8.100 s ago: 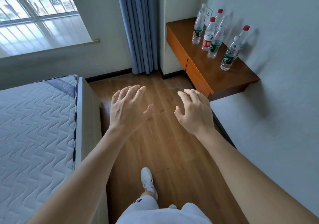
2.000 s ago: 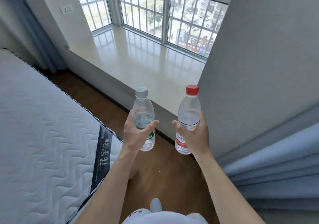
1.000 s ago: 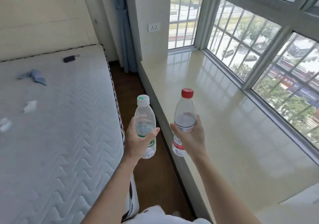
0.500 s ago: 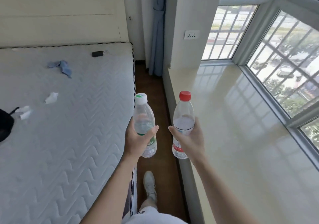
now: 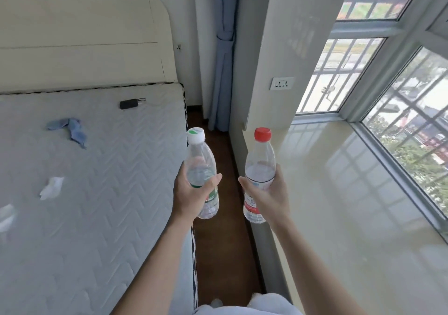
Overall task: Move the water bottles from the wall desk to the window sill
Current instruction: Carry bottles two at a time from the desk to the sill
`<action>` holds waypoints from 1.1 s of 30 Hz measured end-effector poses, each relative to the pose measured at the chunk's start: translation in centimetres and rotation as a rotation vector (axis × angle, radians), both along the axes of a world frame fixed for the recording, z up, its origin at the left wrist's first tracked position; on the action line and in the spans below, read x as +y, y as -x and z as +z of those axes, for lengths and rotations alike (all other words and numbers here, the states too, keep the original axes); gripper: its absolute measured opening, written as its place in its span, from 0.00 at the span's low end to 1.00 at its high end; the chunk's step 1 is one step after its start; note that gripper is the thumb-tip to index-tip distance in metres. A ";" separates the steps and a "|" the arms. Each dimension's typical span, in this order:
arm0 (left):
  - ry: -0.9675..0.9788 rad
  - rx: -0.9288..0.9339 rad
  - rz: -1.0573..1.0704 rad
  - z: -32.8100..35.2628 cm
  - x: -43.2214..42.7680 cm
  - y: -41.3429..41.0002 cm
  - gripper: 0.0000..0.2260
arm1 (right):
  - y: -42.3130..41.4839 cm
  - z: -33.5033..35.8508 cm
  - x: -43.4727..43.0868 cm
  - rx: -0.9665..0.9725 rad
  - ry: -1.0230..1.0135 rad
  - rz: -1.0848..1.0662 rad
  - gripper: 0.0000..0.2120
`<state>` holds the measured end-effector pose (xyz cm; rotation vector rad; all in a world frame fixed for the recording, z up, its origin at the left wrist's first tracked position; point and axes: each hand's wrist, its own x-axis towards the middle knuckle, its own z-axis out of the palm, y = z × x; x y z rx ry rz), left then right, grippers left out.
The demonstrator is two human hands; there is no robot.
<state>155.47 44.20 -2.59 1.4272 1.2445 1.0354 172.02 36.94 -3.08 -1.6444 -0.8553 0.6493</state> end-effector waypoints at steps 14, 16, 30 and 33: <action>-0.024 -0.001 -0.111 -1.8 19.2 -10.1 0.23 | -9.6 -2.5 18.2 0.023 -0.035 -0.056 0.29; -0.022 0.022 -0.137 -1.9 22.6 -12.7 0.23 | -12.0 -2.6 21.4 0.031 -0.038 -0.075 0.29; 0.013 0.053 -0.556 0.0 36.4 -34.4 0.26 | -29.7 -1.8 30.4 0.096 -0.025 -0.455 0.21; 0.024 0.078 -0.703 -0.9 36.4 -39.1 0.26 | -32.3 -2.6 28.4 0.123 -0.021 -0.615 0.21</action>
